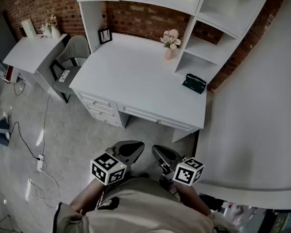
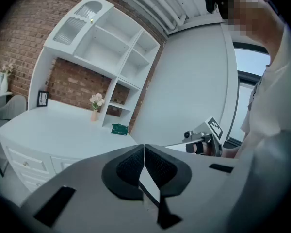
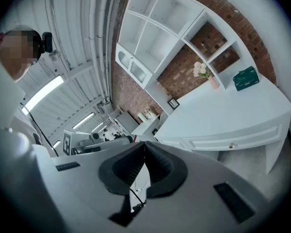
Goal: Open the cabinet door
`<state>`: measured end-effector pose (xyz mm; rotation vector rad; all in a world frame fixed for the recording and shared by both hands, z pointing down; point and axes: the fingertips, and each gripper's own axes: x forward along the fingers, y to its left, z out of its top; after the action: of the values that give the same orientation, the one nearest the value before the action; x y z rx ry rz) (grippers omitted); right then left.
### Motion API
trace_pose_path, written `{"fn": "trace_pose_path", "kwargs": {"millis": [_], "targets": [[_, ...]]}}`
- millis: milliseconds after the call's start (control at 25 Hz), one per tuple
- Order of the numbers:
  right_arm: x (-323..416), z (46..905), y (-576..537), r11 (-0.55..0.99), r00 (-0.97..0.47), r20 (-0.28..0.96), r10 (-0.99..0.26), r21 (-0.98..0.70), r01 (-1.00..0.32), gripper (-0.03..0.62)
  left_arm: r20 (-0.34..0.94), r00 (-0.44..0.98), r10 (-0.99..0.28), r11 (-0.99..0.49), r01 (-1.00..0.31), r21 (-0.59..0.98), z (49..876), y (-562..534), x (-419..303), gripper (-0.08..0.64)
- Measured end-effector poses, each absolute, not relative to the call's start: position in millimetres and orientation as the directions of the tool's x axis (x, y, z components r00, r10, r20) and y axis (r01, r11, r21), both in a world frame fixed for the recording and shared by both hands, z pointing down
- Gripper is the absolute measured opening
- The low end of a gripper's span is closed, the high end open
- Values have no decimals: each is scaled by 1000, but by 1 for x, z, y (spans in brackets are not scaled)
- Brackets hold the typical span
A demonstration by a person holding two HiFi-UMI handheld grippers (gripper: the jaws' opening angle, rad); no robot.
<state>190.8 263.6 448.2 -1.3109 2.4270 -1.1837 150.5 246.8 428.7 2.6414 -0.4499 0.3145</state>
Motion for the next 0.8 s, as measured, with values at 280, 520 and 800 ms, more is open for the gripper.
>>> {"fn": "trace_pose_path", "kwargs": {"millis": [280, 520, 800], "targets": [[181, 445, 240, 305, -589, 226, -776, -684, -663, 27, 285, 919, -273, -853, -368, 371, 426, 217, 130, 20], [176, 447, 221, 277, -582, 248, -775, -695, -664, 28, 274, 924, -265, -855, -356, 376, 424, 199, 125, 20], [151, 450, 203, 315, -629, 265, -731, -686, -655, 28, 280, 913, -296, -838, -389, 383, 430, 175, 104, 20]]}}
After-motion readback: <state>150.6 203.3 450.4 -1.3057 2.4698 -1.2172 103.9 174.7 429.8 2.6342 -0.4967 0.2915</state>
